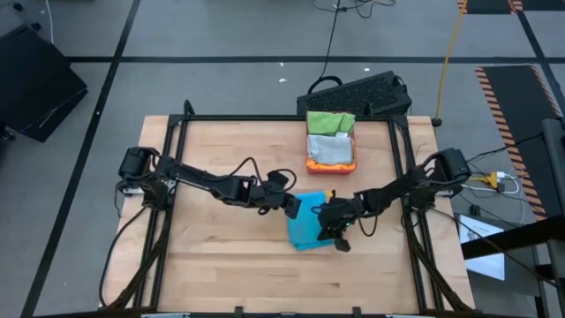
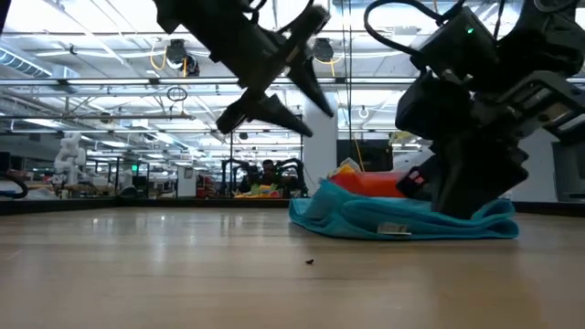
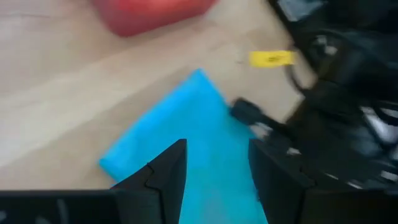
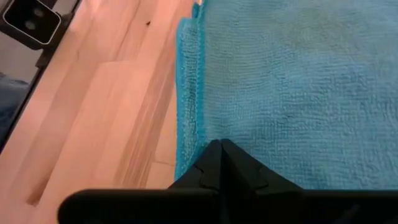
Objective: Fold microfiber towels
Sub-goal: Fold the blue microfiber cloth
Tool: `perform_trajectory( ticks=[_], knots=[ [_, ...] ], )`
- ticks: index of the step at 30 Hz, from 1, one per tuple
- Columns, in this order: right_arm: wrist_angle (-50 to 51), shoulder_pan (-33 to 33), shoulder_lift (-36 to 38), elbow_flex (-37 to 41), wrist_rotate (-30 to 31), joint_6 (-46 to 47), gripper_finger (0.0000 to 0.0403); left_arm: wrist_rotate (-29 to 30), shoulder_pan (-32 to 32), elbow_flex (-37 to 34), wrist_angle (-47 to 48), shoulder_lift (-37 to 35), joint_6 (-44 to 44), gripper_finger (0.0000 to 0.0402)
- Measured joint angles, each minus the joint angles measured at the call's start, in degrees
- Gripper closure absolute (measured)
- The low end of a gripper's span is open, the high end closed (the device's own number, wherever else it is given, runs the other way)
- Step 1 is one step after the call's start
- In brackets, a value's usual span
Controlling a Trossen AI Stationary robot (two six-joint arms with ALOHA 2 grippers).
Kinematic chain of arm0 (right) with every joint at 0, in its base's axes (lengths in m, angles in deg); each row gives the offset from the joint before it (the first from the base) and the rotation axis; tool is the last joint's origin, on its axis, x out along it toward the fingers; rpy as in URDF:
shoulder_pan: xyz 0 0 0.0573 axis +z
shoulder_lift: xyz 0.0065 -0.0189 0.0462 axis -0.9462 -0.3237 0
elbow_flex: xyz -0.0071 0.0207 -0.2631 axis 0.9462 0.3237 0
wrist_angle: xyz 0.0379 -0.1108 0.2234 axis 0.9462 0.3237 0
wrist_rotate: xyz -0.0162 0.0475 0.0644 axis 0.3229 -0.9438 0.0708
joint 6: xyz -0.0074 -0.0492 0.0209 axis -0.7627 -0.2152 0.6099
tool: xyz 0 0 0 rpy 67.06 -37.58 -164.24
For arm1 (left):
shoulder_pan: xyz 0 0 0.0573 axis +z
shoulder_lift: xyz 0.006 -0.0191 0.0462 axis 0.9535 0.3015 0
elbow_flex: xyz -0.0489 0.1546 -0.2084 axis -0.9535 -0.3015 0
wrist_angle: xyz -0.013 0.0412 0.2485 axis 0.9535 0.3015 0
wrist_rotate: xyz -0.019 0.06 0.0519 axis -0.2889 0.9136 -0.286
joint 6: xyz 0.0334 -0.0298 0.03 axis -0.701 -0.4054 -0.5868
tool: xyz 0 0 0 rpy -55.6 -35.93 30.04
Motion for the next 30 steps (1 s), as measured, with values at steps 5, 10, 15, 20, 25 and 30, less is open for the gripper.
perform_trajectory(
  ticks=[5,10,15,20,25,30],
  knots=[
    [-0.07,-0.1,4.64,0.28,0.31,1.37,0.0397,0.12,1.86,-0.01,5.56,0.0,-3.65,0.0229],
    [0.39,-0.91,13.09,0.32,0.46,3.44,0.0397,-5.7,5.77,-0.01,9.91,0.0,-11.81,0.0222],
    [5.85,-2.82,19.88,0.24,3.34,13.87,0.0396,-14.0,10.36,-0.05,10.21,0.0,-23.72,0.0188],
    [9.01,-4.73,24.46,0.24,9.65,25.46,0.0396,-16.61,14.76,-0.12,9.42,0.01,-35.37,0.0149],
    [11.54,-8.09,27.12,0.32,15.35,32.87,0.0396,-21.21,18.43,-0.18,7.1,2.88,-41.87,0.0124],
    [18.49,-13.02,28.44,0.26,15.5,39.88,0.0396,-29.04,19.4,-0.12,1.75,7.29,-43.11,0.0125]
  ],
)
